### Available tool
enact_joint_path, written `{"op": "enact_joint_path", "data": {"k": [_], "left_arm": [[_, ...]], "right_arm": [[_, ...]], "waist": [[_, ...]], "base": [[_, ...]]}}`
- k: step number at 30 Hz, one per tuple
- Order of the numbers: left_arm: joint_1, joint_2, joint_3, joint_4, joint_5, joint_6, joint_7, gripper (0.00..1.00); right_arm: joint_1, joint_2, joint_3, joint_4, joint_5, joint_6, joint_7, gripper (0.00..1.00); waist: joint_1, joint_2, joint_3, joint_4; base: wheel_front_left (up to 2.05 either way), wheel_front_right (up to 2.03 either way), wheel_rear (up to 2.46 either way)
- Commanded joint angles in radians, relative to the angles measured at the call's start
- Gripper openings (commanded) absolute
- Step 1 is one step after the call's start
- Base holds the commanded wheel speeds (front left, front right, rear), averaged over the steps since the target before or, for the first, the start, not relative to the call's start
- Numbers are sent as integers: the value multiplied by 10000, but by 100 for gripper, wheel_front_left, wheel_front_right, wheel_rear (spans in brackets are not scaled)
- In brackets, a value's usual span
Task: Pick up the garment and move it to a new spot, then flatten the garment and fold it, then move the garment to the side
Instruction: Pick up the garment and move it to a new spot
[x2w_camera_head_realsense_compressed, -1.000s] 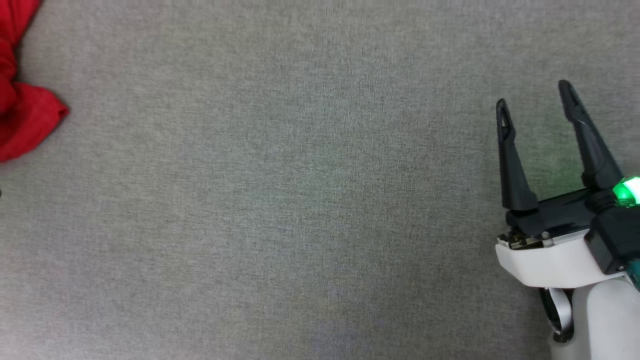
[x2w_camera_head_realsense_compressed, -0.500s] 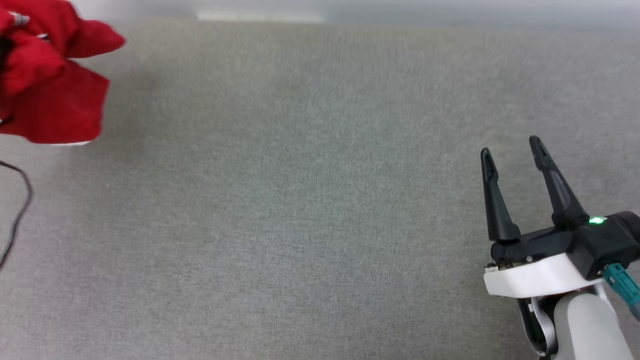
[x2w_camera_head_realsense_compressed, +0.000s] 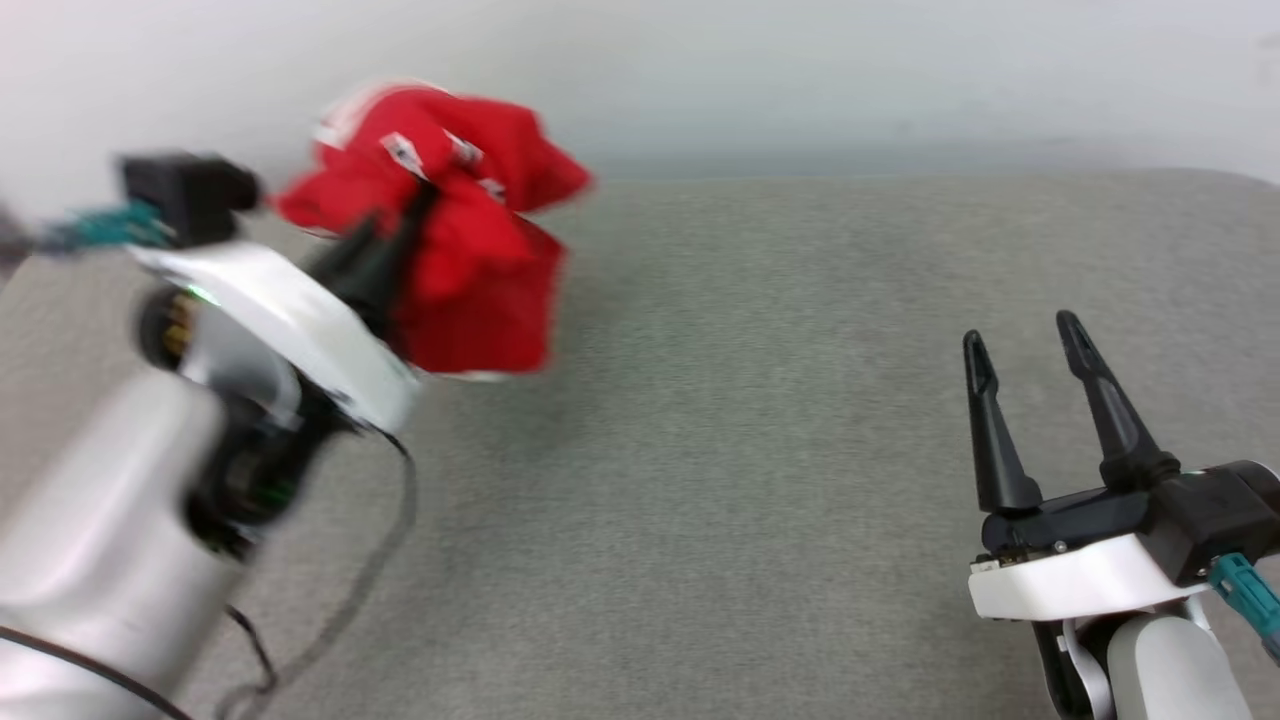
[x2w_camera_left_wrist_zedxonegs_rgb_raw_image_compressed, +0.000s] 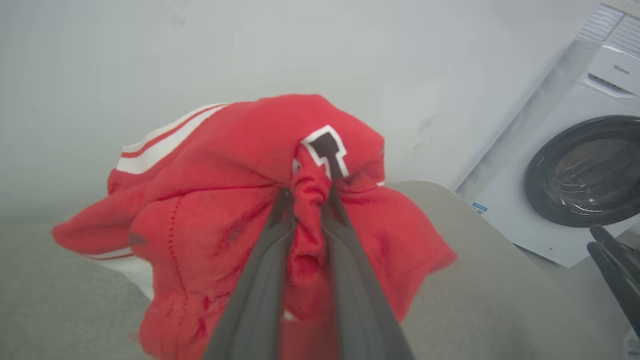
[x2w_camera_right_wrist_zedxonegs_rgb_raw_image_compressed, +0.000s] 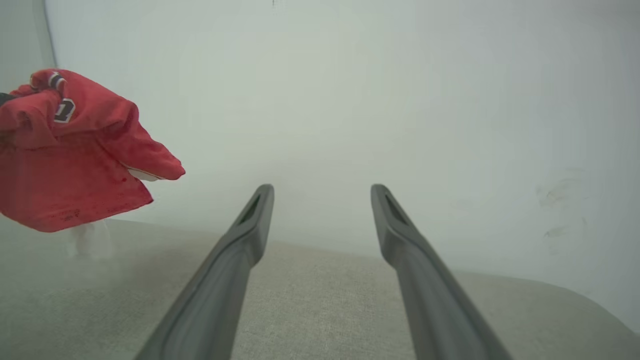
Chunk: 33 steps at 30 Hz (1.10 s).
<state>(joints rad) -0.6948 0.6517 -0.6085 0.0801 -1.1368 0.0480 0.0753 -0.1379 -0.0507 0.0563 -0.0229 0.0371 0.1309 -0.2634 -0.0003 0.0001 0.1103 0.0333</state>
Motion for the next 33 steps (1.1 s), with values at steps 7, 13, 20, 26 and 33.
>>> {"op": "enact_joint_path", "data": {"k": [7,13,20,26,33], "left_arm": [[993,-1948,-1505,302,745,503,-630,0],[1017,-3238,-2421,1543,1205,317,-971,0],[664,-4337,-3107,3400,1517,-395,-1275,100],[489,-4670,-3285,4369,1730,-908,-1855,100],[711,-4115,-2643,4249,1741,-983,-2925,100]], "right_arm": [[12,11,-59,-244,-50,-3,-19,100],[-128,11,46,-340,-15,-3,-19,100],[-149,11,27,-386,-52,-3,-19,100],[-113,9,71,-255,-24,-3,-20,100],[55,1,-227,-97,-23,-5,-20,100]], "waist": [[3,-1,318,-1271],[3,-1,711,-1786],[3,-1,1043,-1966],[3,-1,864,-1769],[3,-1,118,-1308]], "base": [[0,0,0],[0,0,0],[0,0,0],[0,0,0],[0,0,0]]}}
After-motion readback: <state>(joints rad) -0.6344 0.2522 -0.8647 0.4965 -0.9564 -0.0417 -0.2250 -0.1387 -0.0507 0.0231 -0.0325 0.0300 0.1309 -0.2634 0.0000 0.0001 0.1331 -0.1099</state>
